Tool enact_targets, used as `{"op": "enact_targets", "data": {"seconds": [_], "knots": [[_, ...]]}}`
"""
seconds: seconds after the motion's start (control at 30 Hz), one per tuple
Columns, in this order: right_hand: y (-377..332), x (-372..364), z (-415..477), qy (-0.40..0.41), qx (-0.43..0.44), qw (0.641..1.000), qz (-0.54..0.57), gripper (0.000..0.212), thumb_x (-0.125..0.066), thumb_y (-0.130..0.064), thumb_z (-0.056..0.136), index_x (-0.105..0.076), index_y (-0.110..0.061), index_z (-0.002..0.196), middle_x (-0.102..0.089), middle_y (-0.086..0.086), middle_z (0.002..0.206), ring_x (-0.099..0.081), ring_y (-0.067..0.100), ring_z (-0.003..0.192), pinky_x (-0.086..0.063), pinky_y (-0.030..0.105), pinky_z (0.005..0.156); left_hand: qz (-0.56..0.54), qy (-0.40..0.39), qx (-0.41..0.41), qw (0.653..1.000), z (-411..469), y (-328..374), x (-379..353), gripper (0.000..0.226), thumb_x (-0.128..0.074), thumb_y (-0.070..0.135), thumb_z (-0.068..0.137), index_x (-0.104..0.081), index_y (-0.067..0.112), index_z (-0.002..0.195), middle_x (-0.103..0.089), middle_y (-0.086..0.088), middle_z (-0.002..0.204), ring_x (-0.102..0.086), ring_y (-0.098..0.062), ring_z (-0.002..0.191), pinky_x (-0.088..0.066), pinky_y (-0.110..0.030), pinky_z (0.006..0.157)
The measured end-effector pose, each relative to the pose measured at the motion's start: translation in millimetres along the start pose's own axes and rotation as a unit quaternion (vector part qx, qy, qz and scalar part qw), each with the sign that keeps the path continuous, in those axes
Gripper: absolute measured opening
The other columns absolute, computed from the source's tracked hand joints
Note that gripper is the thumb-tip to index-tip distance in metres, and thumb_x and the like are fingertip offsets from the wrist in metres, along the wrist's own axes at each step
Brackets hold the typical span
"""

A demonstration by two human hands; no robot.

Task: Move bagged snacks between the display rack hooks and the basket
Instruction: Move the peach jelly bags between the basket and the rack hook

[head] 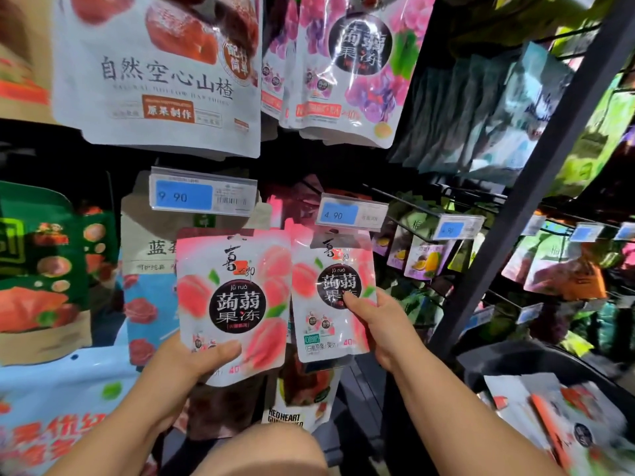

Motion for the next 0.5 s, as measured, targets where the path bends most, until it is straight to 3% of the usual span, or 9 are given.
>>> {"op": "enact_targets", "data": {"seconds": [0.1, 0.27, 0.4, 0.5], "knots": [[-2.2, -5.1, -1.1, -0.004, 0.001, 1.0, 0.002, 0.02, -0.067, -0.012, 0.091, -0.063, -0.005, 0.109, -0.076, 0.015, 0.098, -0.073, 0.031, 0.087, -0.06, 0.049, 0.078, -0.003, 0.0, 0.017, 1.0, 2.8, -4.4, 1.8, 0.094, -0.095, 0.055, 0.026, -0.07, 0.018, 0.109, -0.075, -0.009, 0.105, -0.07, -0.029, 0.1, -0.051, -0.046, 0.091], [3.5, -7.3, 4.1, 0.007, -0.004, 1.0, -0.02, 0.022, -0.071, -0.017, 0.089, -0.064, -0.009, 0.109, -0.076, 0.012, 0.099, -0.073, 0.033, 0.093, -0.056, 0.056, 0.087, -0.031, 0.003, 0.033, 0.999, 6.1, -7.4, 3.4, 0.092, -0.097, 0.044, 0.031, -0.069, 0.013, 0.113, -0.073, -0.013, 0.11, -0.069, -0.032, 0.103, -0.047, -0.051, 0.099], [10.6, -5.4, 1.4, 0.034, 0.013, 0.992, -0.124, 0.065, -0.078, -0.058, 0.058, -0.058, -0.027, 0.111, -0.072, -0.001, 0.111, -0.069, 0.023, 0.104, -0.053, 0.051, 0.096, -0.046, -0.012, 0.038, 0.998, 5.8, -9.9, 0.2, 0.096, -0.098, 0.042, 0.032, -0.066, 0.012, 0.118, -0.072, -0.015, 0.113, -0.068, -0.035, 0.106, -0.045, -0.053, 0.102], [18.8, 0.6, -4.3, 0.05, 0.017, 0.981, -0.187, 0.075, -0.08, -0.059, 0.062, -0.048, -0.027, 0.122, -0.062, -0.004, 0.119, -0.062, 0.018, 0.109, -0.051, 0.041, 0.096, -0.046, -0.031, 0.032, 0.998, 5.5, -5.3, -6.2, 0.097, -0.098, 0.042, 0.032, -0.066, 0.012, 0.119, -0.072, -0.015, 0.112, -0.069, -0.035, 0.104, -0.049, -0.049, 0.097]]}}
Point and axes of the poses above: each hand's wrist, its own z-axis towards the middle knuckle, its own x-axis out of the back of the hand, y = z × x, the point moved 7 cm from there along z, towards the middle knuckle
